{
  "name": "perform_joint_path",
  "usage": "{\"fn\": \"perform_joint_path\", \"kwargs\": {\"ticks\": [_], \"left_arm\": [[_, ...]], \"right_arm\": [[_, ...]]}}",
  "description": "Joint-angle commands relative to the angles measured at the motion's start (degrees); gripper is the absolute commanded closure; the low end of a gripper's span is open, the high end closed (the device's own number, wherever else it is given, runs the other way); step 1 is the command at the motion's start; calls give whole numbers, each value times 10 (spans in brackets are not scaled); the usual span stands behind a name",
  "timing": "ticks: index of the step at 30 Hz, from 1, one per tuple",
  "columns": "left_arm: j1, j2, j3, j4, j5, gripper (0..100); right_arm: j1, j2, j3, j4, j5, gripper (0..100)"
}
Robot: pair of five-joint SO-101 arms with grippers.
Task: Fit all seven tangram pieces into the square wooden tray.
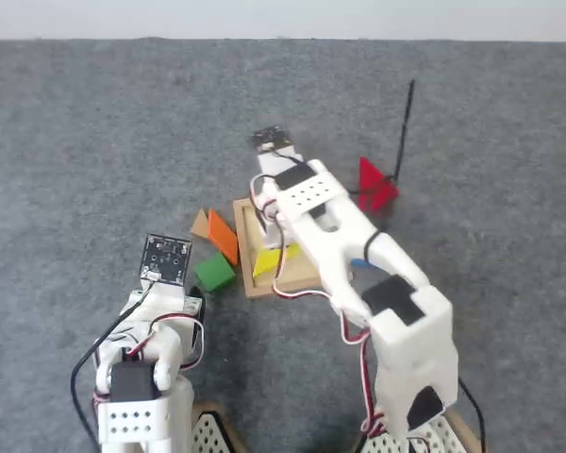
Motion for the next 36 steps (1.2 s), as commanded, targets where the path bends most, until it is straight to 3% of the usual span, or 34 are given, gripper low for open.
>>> {"fn": "perform_joint_path", "kwargs": {"ticks": [1, 13, 20, 27, 32, 36], "left_arm": [[-4, -11, -5, 4, 9, 880], [-4, -11, -5, 4, 9, 880], [-4, -11, -5, 4, 9, 880], [-4, -11, -5, 4, 9, 880], [-4, -11, -5, 4, 9, 880], [-4, -11, -5, 4, 9, 880]], "right_arm": [[-38, 7, -55, 19, 10, 757], [-81, -2, -55, 7, 11, 757], [-82, -116, 59, -73, 11, 757], [6, -242, 242, -145, 33, 757], [80, -255, 288, -146, 55, 757], [99, -255, 303, -146, 55, 757]]}}
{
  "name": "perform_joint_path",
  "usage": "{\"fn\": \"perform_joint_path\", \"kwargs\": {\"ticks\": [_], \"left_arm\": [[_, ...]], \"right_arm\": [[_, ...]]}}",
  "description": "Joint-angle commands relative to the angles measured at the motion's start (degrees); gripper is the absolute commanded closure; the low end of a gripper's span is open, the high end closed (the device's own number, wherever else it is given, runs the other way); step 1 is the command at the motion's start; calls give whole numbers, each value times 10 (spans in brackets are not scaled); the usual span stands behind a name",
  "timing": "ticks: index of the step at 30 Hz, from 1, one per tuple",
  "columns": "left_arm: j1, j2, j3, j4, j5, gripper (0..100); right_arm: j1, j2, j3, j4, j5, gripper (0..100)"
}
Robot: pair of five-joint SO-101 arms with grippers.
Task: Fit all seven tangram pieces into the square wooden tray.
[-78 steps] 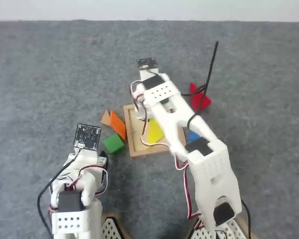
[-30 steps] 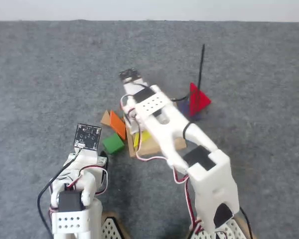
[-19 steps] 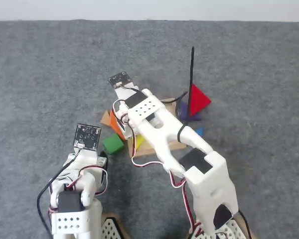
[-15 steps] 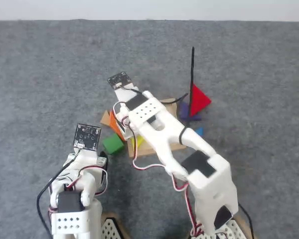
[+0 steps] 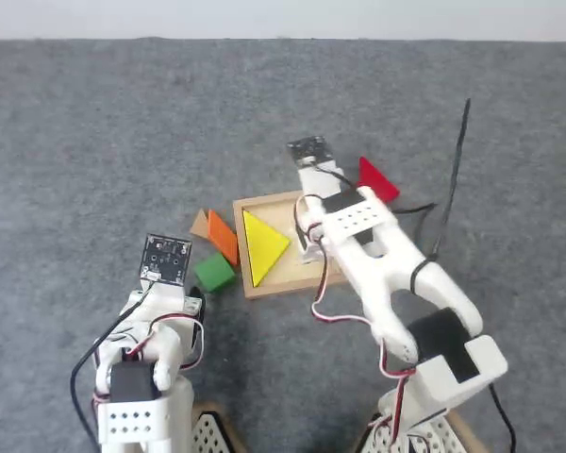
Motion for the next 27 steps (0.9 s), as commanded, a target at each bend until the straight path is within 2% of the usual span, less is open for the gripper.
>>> {"fn": "perform_joint_path", "kwargs": {"ticks": [1, 12, 18, 22, 27], "left_arm": [[-4, -11, -5, 4, 9, 880], [-4, -11, -5, 4, 9, 880], [-4, -11, -5, 4, 9, 880], [-4, -11, -5, 4, 9, 880], [-4, -11, -5, 4, 9, 880]], "right_arm": [[18, -36, 1, -7, 9, 757], [61, -36, 56, -4, 8, 767], [52, -36, 56, -4, 7, 976], [52, -40, 66, 20, 10, 990], [96, -43, 93, 19, 23, 990]]}}
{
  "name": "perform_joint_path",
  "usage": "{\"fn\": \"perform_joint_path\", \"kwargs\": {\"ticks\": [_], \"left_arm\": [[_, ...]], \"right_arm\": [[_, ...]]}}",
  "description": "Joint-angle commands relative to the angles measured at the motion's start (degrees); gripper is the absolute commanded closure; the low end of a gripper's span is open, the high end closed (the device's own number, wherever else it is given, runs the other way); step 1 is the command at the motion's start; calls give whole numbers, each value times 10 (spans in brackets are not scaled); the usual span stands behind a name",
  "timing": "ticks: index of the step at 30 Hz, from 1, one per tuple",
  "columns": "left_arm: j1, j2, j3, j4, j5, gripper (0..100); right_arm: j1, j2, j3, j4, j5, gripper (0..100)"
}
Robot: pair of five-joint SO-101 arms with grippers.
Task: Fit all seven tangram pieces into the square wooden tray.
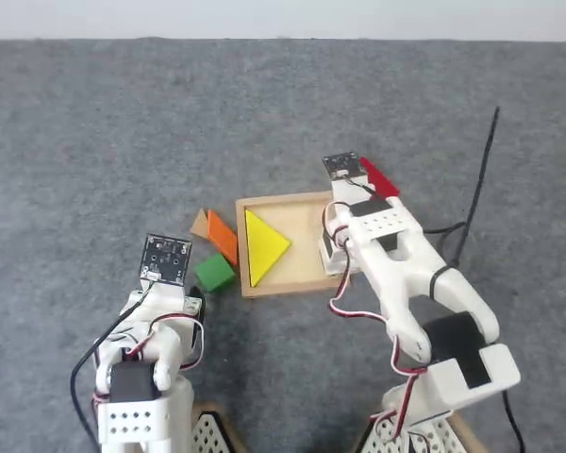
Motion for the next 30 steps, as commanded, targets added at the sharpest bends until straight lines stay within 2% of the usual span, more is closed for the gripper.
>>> {"fn": "perform_joint_path", "kwargs": {"ticks": [1, 7, 18, 26, 30], "left_arm": [[-4, -11, -5, 4, 9, 880], [-4, -11, -5, 4, 9, 880], [-4, -11, -5, 4, 9, 880], [-4, -11, -5, 4, 9, 880], [-4, -11, -5, 4, 9, 880]], "right_arm": [[29, -21, 19, 12, 33, 990], [44, -43, 64, 10, 54, 990], [67, -230, 175, 0, 82, 972], [58, -281, 127, 49, 80, 715], [67, -268, 53, 68, 78, 659]]}}
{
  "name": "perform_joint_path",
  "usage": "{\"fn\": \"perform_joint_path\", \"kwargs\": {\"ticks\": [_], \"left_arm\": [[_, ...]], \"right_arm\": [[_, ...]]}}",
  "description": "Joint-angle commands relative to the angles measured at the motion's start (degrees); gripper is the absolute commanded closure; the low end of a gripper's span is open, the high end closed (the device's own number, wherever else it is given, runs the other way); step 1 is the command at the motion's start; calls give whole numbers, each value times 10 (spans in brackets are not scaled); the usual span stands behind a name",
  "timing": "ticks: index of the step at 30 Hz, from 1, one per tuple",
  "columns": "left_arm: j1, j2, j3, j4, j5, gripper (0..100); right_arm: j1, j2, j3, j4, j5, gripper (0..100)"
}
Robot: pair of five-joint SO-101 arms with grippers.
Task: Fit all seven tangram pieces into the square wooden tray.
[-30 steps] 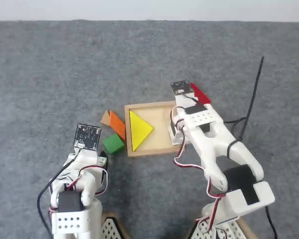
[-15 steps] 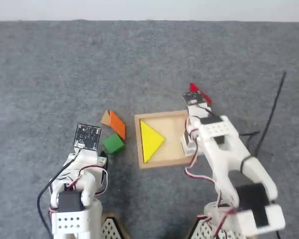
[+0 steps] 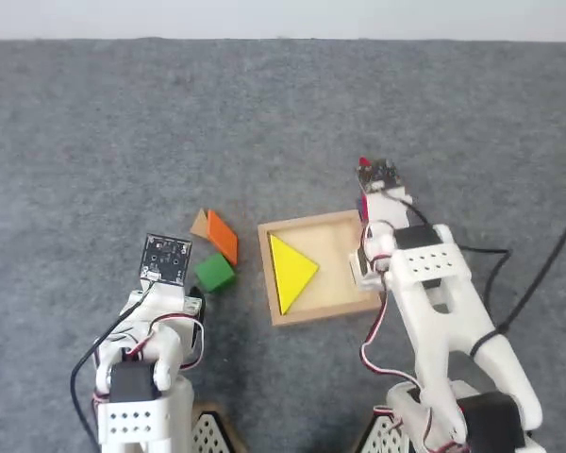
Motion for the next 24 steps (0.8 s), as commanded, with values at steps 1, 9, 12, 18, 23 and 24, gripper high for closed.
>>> {"fn": "perform_joint_path", "kwargs": {"ticks": [1, 9, 12, 18, 23, 24], "left_arm": [[-4, -11, -5, 4, 9, 880], [-4, -11, -5, 4, 9, 880], [-4, -11, -5, 4, 9, 880], [-4, -11, -5, 4, 9, 880], [-4, -11, -5, 4, 9, 880], [-4, -11, -5, 4, 9, 880]], "right_arm": [[16, -6, -93, 14, 3, 659], [58, 204, -345, 15, -13, 659], [58, 310, -427, 14, -40, 659], [26, 445, -549, 9, -84, 659], [10, 502, -615, 1, -100, 659], [13, 514, -624, 1, -100, 659]]}}
